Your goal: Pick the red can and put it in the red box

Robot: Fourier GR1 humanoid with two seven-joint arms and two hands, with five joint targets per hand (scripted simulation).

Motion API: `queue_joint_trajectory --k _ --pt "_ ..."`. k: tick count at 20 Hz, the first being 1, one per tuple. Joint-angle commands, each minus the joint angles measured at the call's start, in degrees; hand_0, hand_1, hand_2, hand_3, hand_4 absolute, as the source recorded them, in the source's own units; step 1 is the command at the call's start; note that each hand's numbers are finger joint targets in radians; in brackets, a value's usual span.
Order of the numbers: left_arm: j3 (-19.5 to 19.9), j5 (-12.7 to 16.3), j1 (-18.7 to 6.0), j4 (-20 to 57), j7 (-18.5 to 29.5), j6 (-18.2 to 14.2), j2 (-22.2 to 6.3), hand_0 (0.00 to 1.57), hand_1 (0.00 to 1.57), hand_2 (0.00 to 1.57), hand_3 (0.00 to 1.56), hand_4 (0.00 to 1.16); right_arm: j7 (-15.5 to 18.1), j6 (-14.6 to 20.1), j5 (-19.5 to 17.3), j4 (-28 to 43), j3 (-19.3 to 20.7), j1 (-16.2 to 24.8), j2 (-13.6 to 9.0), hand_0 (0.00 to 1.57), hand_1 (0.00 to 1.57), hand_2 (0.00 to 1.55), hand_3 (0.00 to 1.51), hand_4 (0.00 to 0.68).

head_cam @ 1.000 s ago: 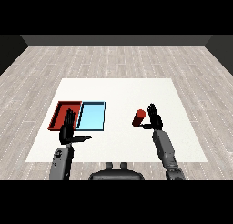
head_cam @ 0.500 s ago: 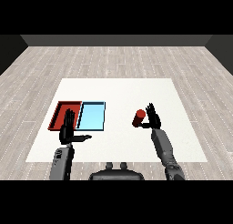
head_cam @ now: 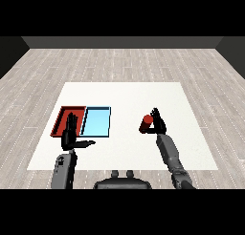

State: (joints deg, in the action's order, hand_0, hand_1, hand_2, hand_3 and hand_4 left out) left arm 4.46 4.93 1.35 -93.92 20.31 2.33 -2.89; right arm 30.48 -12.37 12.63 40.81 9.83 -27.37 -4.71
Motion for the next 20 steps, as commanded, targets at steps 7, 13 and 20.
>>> queue_joint_trajectory --k 7,13,20 --pt "1.4 1.3 -0.5 2.4 1.8 1.7 -1.1 0.00 0.00 0.00 0.00 0.00 -0.3 2.8 0.2 -3.9 0.2 -4.0 1.2 0.00 0.00 0.00 0.00 0.000" --pt "-0.1 0.6 1.0 0.7 2.0 0.7 0.7 0.00 0.00 0.00 0.00 0.00 1.4 2.1 -0.9 -6.7 -0.4 -4.3 0.2 0.00 0.00 0.00 0.00 0.000" --pt "3.0 2.4 -3.7 2.4 -1.2 1.4 -2.2 0.00 0.00 0.00 0.00 0.00 4.8 3.7 -2.3 -11.6 -0.7 -6.9 1.9 0.00 0.00 0.00 0.00 0.000"
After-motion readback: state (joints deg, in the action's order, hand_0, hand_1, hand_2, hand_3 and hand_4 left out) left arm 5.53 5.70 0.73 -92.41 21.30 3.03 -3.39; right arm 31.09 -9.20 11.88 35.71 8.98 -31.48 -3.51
